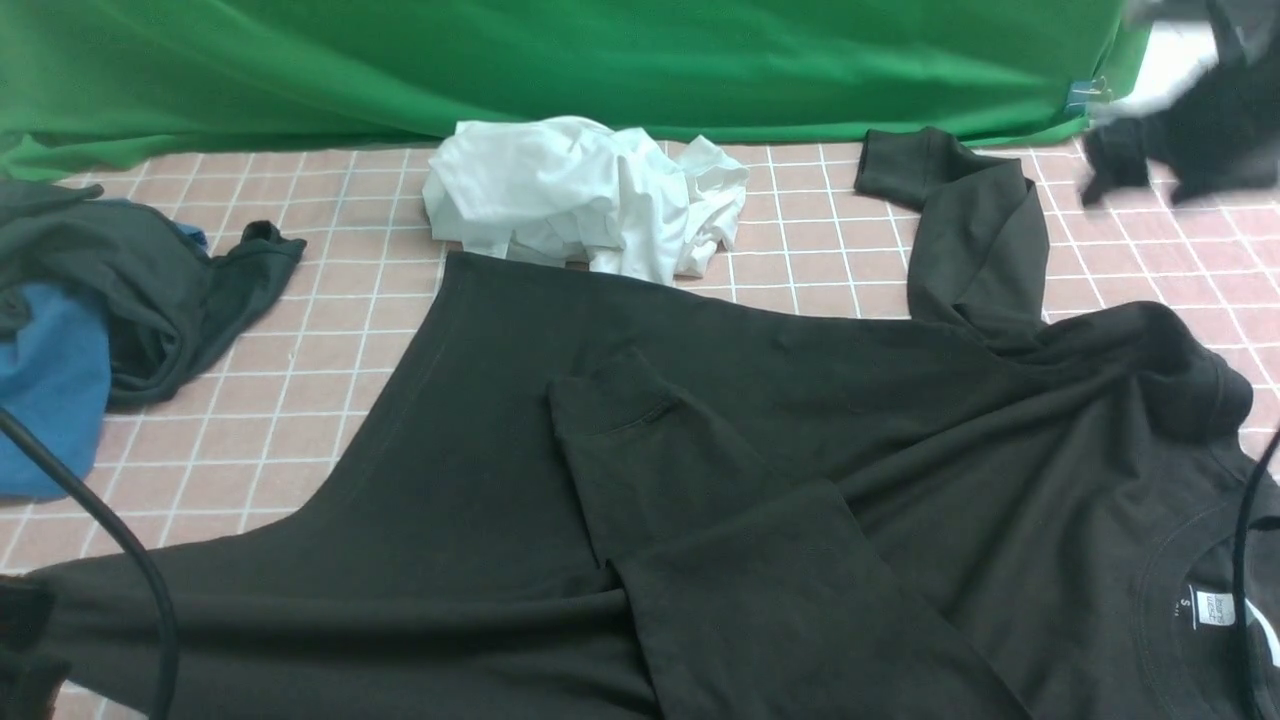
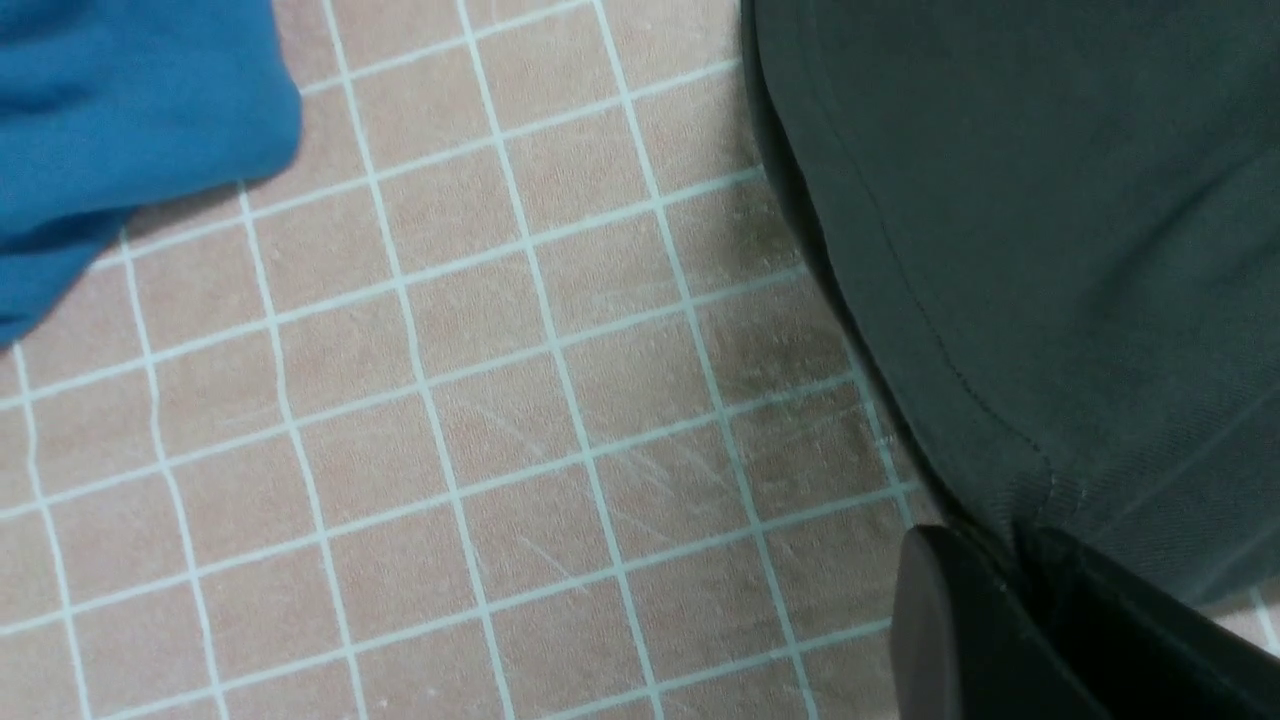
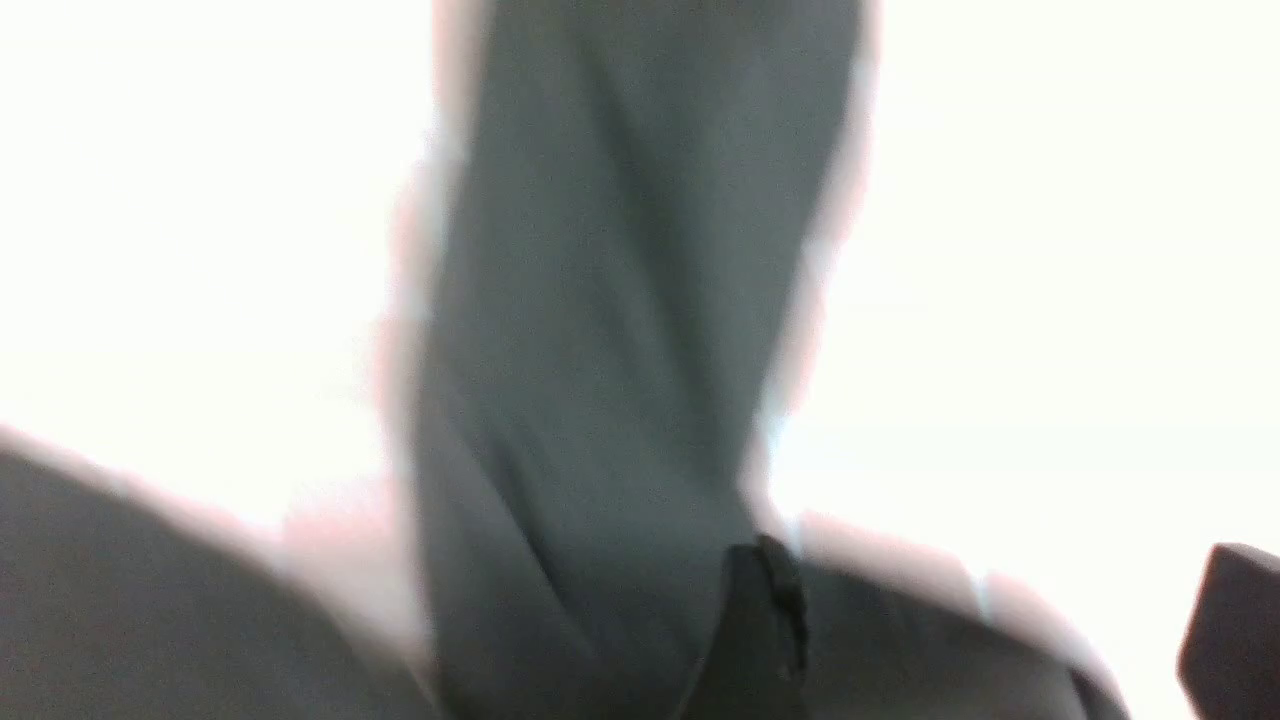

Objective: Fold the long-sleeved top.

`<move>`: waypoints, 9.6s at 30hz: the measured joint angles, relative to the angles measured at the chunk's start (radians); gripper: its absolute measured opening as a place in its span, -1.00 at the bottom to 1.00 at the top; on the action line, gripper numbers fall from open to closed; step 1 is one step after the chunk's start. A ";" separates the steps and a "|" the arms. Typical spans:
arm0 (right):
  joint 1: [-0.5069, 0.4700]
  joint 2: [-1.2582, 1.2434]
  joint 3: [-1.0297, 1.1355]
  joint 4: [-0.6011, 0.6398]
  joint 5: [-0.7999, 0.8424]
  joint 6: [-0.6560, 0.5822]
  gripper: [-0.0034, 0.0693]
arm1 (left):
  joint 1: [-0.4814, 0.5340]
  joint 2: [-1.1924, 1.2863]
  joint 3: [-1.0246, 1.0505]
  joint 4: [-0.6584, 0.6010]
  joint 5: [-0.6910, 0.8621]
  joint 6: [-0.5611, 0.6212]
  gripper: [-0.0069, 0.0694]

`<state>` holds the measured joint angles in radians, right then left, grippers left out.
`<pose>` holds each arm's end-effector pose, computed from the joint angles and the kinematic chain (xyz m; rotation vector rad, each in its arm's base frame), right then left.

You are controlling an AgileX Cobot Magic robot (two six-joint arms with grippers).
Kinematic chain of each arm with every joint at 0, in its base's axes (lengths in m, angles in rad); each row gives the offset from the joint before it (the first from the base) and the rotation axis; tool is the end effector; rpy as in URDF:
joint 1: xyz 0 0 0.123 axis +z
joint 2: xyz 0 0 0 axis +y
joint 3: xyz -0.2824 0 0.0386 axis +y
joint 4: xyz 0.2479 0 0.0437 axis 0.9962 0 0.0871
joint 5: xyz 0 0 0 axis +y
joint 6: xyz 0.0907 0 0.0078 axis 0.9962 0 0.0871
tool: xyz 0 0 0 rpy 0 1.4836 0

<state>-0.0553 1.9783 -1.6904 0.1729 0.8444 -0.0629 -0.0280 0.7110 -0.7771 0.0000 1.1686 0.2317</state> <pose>0.4432 -0.0128 0.2607 0.0945 2.6023 0.1672 0.1035 -0.0029 0.3191 0.3351 2.5662 0.0750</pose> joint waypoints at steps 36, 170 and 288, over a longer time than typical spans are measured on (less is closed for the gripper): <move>-0.005 0.688 -0.758 0.124 -0.086 -0.116 -0.76 | 0.000 0.000 0.000 -0.043 -0.021 -0.001 -0.73; 0.245 0.066 0.257 0.063 -0.069 -0.125 0.35 | 0.000 0.000 0.000 -0.021 -0.037 0.003 -0.73; 0.353 0.003 0.331 -0.232 -0.045 0.099 -0.60 | 0.000 0.000 0.000 -0.054 -0.051 0.044 -0.73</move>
<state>0.2977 1.9810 -1.3593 -0.0589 0.7998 0.0359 -0.0280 0.7110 -0.7771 -0.0541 1.1176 0.2761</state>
